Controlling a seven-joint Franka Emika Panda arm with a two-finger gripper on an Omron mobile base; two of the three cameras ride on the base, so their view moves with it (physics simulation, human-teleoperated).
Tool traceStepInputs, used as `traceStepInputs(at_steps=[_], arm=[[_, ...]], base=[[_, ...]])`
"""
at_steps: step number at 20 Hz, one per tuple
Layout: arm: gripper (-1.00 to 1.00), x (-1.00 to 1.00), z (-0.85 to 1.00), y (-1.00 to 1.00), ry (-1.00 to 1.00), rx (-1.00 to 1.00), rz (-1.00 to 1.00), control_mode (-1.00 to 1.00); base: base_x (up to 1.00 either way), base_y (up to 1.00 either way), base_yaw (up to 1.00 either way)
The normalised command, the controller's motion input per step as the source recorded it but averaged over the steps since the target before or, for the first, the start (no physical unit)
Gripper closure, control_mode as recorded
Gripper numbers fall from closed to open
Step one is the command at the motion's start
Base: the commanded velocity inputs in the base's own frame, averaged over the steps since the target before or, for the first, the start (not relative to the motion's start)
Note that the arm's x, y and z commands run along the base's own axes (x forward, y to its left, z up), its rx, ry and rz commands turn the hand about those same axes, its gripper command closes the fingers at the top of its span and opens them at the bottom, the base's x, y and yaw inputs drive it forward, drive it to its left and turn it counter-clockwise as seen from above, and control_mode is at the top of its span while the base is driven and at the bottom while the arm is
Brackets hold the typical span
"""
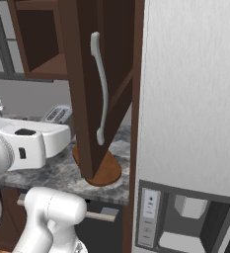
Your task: Pick the bread, place it on the cutting board, pick the jam, place it on the counter, and close the cabinet.
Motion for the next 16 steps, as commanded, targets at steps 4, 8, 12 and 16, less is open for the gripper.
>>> traceStepInputs(at_steps=[4,8,12,16], arm=[[-1.0,-0.12,0.0,0.0,-0.07,0.0,0.0,-1.0],[-1.0,-0.15,0.0,-0.06,-0.07,0.0,0.0,-1.0],[-1.0,-0.2,0.0,-0.15,-0.03,0.0,-0.01,-1.0],[-1.0,-0.23,0.0,-0.13,-0.02,0.0,0.0,-1.0]], base=[[0.0,0.0,0.0],[0.0,0.0,0.0],[0.0,0.0,0.0],[0.0,0.0,0.0]])
